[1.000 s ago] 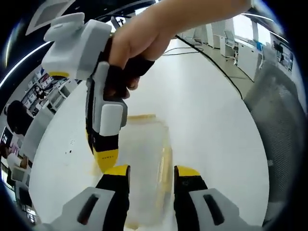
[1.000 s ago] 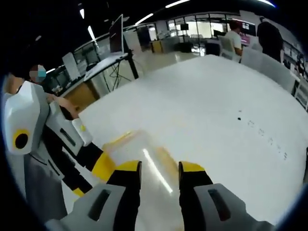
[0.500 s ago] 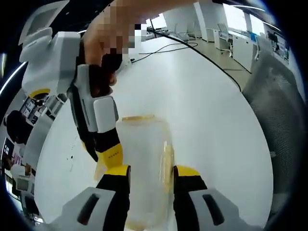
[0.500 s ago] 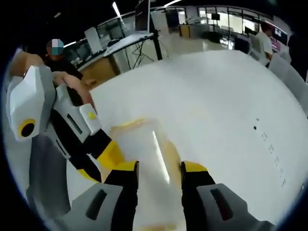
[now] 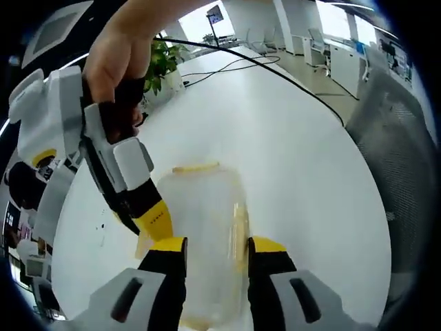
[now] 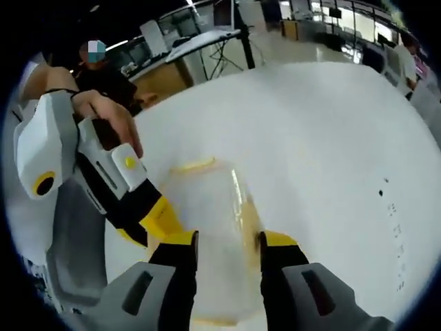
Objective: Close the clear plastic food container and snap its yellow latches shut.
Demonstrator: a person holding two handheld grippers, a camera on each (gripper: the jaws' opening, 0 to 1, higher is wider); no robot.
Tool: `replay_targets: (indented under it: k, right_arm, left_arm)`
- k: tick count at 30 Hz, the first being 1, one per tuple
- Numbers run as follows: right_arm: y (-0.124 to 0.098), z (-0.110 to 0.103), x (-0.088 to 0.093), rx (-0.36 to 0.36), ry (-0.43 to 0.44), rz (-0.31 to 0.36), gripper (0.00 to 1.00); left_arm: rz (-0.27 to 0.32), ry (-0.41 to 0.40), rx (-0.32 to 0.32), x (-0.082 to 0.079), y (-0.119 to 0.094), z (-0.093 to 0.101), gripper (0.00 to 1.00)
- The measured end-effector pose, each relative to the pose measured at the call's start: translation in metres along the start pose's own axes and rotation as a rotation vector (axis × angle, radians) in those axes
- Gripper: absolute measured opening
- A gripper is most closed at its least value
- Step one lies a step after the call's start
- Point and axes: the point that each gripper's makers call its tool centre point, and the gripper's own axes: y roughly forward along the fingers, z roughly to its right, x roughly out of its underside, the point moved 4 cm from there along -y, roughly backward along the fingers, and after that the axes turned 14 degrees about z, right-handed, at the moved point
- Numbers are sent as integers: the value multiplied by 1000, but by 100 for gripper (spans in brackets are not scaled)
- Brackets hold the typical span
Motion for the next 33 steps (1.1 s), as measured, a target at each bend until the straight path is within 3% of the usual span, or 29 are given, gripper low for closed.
replay_targets:
  k: [13,33]
  right_arm:
    - [1,1,4,-80,75,-30,34]
    - [5,12,3,-132,132,-74,32]
  left_arm:
    - [-50,-70,44,-4,2,-4,27]
    - [-114,-36,28,-6,7,-2,26]
